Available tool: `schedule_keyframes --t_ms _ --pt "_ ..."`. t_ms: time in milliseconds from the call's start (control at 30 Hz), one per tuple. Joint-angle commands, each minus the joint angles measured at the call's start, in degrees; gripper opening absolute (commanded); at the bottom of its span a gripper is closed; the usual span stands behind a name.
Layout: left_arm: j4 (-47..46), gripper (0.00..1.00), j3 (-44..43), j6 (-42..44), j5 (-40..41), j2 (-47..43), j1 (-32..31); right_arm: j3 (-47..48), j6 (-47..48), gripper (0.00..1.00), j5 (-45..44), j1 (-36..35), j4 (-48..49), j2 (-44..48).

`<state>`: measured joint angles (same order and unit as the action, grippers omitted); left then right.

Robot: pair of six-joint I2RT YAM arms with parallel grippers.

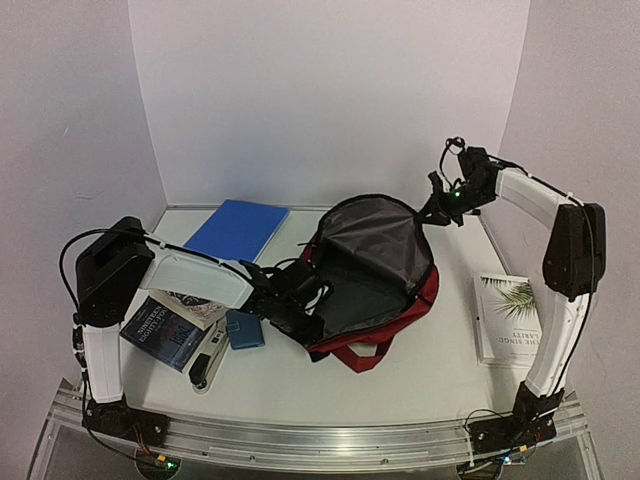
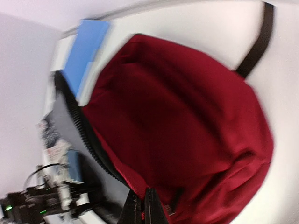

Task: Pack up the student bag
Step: Adjust the student bag at the center of the board.

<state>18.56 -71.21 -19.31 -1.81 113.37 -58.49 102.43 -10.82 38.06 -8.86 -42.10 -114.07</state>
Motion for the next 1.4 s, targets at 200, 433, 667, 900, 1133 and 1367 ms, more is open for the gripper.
schedule_keyframes --t_ms 200,433,667,900,1133,1367 --pt "5.83 0.38 3.18 0.47 -3.27 -3.94 -0.92 -9.80 9.63 0.00 -12.48 -1.58 0.78 -6.94" --pt "4.21 0.50 -0.22 -0.46 -2.71 -7.40 -0.68 -9.71 11.93 0.00 -12.88 -3.89 0.79 -7.30" --pt "0.05 0.53 -11.14 -6.11 -1.74 -8.55 5.10 -10.31 13.21 0.01 -10.22 -4.95 0.86 -3.29" --pt "-1.43 0.53 -23.36 -11.06 -5.25 1.10 12.41 -11.45 13.90 0.01 -12.67 -5.46 2.46 -1.88" --pt "1.75 0.48 -34.10 -15.83 -6.42 14.53 16.68 -11.39 14.16 0.01 -15.05 -5.47 2.97 -3.04" --pt "8.69 0.46 -39.81 -15.96 0.24 22.09 17.34 -12.69 16.14 0.11 -18.93 -5.60 4.01 -5.06"
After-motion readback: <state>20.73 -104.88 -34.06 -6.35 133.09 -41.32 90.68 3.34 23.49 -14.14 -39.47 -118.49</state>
